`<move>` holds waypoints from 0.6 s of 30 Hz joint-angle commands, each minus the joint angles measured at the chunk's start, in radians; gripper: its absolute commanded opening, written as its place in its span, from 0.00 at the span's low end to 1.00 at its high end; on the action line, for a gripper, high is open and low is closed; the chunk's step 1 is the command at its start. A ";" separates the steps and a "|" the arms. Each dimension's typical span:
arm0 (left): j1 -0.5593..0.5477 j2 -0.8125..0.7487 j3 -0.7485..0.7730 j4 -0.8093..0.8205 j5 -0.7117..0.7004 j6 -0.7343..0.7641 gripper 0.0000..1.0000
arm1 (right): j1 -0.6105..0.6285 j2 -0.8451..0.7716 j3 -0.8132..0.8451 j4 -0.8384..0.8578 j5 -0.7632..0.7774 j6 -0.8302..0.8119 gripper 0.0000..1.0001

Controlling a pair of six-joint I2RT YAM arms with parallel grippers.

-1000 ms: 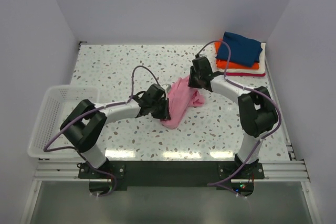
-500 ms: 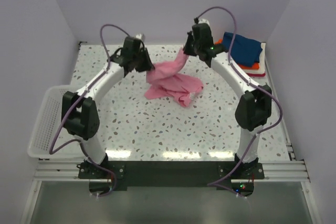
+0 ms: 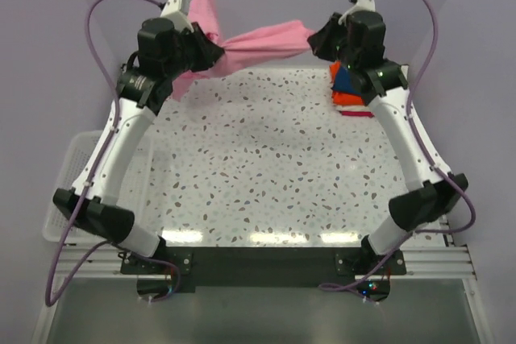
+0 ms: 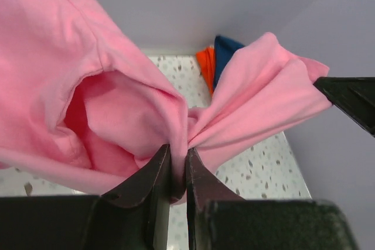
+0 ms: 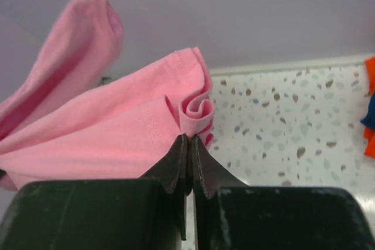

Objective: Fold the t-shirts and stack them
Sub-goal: Flatten the tshirt out

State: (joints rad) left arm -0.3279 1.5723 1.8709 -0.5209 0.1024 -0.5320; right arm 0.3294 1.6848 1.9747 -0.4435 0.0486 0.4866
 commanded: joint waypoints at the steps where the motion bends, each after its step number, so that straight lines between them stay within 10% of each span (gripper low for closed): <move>1: 0.015 -0.159 -0.304 0.115 0.057 -0.037 0.04 | -0.023 -0.160 -0.340 0.032 0.017 0.024 0.00; 5: -0.022 -0.276 -0.761 0.257 0.132 -0.078 0.57 | -0.055 -0.332 -0.764 0.097 0.054 0.092 0.09; 8: -0.022 -0.285 -0.897 0.283 0.123 -0.101 0.62 | -0.159 -0.346 -0.974 0.127 -0.007 0.107 0.35; 18: -0.011 -0.356 -1.004 0.136 -0.326 -0.204 0.59 | -0.031 -0.399 -1.071 0.118 0.048 0.038 0.59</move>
State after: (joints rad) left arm -0.3470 1.2442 0.8524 -0.3901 -0.0532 -0.6895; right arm 0.1875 1.3323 0.8764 -0.3763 0.0479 0.5518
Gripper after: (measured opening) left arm 0.590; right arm 0.584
